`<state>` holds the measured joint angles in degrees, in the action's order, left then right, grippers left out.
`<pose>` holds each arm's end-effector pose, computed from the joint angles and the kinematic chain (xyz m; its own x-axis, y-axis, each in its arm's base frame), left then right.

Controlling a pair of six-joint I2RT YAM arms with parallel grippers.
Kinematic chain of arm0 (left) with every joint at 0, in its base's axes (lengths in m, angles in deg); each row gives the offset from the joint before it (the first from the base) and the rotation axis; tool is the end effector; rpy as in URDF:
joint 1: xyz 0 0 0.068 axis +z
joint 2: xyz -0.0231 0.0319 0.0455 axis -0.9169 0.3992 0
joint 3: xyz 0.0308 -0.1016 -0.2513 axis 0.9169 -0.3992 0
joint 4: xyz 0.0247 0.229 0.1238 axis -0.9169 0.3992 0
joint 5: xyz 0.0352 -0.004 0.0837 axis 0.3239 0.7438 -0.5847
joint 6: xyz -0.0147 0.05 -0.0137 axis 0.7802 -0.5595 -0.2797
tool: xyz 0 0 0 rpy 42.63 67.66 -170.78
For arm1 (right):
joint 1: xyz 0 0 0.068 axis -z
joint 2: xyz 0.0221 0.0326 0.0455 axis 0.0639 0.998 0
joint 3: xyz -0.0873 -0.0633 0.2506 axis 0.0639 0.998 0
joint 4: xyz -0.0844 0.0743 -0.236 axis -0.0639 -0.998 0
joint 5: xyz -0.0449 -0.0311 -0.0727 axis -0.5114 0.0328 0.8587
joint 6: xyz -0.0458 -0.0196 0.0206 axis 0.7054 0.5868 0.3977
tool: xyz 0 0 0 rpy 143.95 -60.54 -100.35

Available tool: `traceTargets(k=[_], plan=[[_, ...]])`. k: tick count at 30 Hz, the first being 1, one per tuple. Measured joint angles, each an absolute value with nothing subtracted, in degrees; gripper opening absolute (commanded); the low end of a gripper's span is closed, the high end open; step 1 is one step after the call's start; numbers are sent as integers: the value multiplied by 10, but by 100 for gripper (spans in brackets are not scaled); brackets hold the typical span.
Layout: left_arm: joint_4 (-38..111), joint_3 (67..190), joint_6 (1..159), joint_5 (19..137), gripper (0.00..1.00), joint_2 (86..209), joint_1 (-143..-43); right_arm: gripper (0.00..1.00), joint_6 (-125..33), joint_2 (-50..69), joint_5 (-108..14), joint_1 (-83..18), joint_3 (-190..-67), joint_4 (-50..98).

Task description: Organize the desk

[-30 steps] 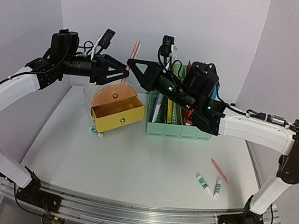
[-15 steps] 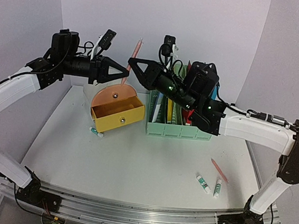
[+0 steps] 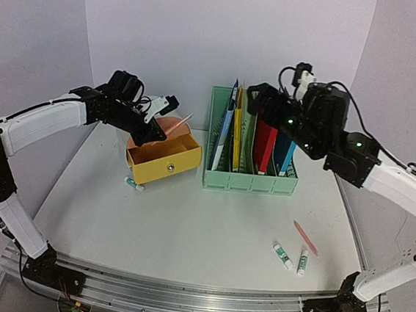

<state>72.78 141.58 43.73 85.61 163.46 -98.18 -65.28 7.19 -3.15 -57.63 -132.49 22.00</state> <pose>0.3000 -0.1967 0.3402 -0.2223 0.6029 -0.7662 0.8485 0.5067 0.1526 0.2026 0.2430 0.4329 -0.1543 0.3971 -0.9047 -0.2691 0.8642 0.4252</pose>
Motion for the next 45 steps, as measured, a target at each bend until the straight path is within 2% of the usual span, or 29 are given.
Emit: traceTargets(k=[3, 4, 5, 6, 8, 10, 12, 14, 18, 20, 22, 26, 31, 39, 45], plan=[[756, 1411, 403, 808, 0, 1654, -982, 98, -655, 11, 23, -555, -1305, 172], [763, 1411, 395, 796, 4, 1659, -982, 98, -655, -5, 35, -550, -1298, 160], [769, 1411, 388, 787, 13, 1664, -982, 98, -655, -17, 43, -547, -1292, 149], [774, 1411, 382, 779, 29, 1669, -982, 98, -654, -28, 51, -544, -1286, 137], [786, 1411, 374, 771, 51, 1675, -982, 98, -654, -38, 49, -525, -1281, 107], [797, 1411, 363, 767, 60, 1679, -982, 98, -657, -37, 40, -494, -1280, 66], [802, 1412, 359, 764, 62, 1678, -982, 98, -672, -25, 15, -441, -1285, 1], [802, 1413, 355, 763, 62, 1678, -982, 92, -686, -1, -15, -375, -1295, -62], [801, 1413, 350, 774, 64, 1676, -981, 72, -682, 69, -103, -239, -1305, -175], [802, 1413, 350, 792, 65, 1669, -981, 57, -664, 106, -140, -197, -1305, -225], [802, 1413, 350, 816, 66, 1658, -982, 48, -645, 148, -171, -175, -1304, -267], [804, 1420, 351, 852, 68, 1632, -984, 67, -606, 229, -228, -167, -1296, -316], [806, 1428, 351, 880, 72, 1607, -984, 72, -570, 291, -298, -168, -1260, -338], [805, 1428, 351, 927, 73, 1576, -984, 70, -552, 328, -352, -169, -1167, -319], [805, 1428, 351, 935, 73, 1575, -984, 50, -547, 341, -369, -169, -1152, -288]])
